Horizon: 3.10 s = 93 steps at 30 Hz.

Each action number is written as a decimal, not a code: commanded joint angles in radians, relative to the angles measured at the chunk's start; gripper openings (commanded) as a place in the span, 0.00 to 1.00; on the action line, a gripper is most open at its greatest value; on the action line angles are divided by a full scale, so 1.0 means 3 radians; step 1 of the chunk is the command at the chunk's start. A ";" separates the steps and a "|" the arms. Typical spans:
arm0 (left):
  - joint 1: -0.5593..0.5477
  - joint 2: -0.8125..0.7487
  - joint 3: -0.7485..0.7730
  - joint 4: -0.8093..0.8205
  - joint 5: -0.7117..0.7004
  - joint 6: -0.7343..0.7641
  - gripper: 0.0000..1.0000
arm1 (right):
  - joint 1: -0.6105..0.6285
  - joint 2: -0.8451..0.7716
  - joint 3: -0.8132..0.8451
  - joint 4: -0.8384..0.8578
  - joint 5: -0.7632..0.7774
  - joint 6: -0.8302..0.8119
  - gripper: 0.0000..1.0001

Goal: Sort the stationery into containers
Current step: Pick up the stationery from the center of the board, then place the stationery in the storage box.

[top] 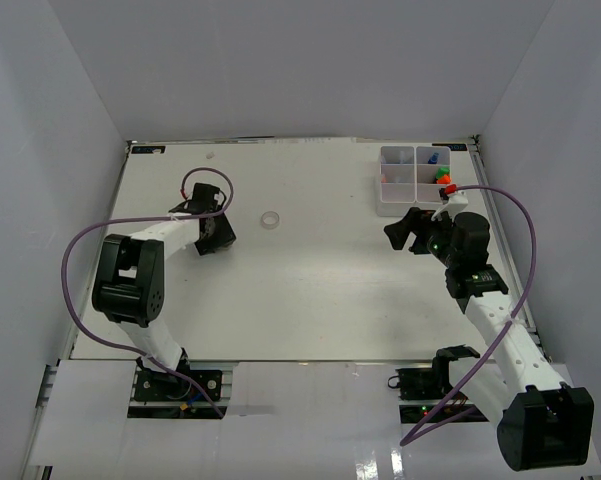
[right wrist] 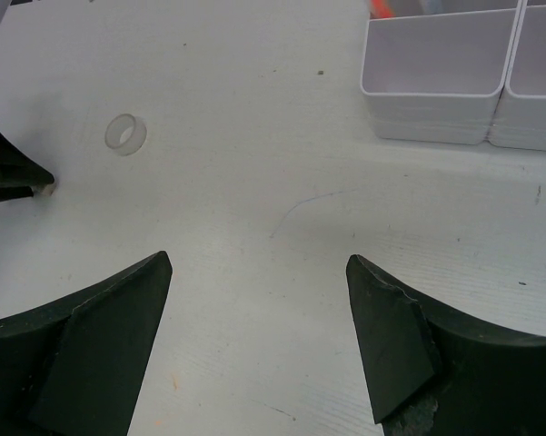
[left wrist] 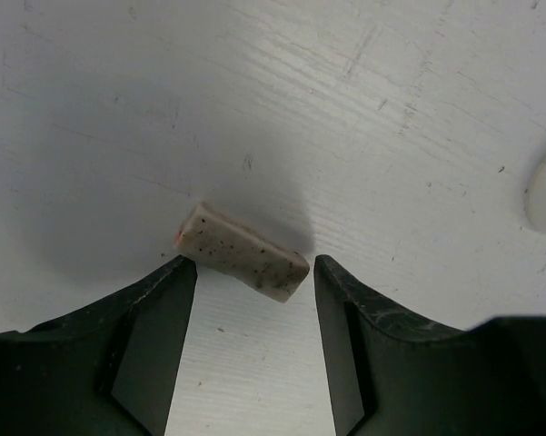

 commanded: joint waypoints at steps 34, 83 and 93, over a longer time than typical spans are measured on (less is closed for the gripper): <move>0.0103 -0.0274 -0.0235 0.0098 0.0237 0.0311 0.00 | 0.0035 -0.0030 -0.0016 0.0185 -0.0232 -0.0152 0.84; -0.1333 -0.1978 -0.0895 0.1811 0.2606 0.3451 0.01 | 0.1722 0.1739 0.1825 -0.0275 -0.0826 0.0400 0.51; -0.1333 -0.1963 -0.0931 0.1867 0.2580 0.3395 0.16 | 0.1779 0.1750 0.1820 -0.0336 -0.0632 0.0323 0.17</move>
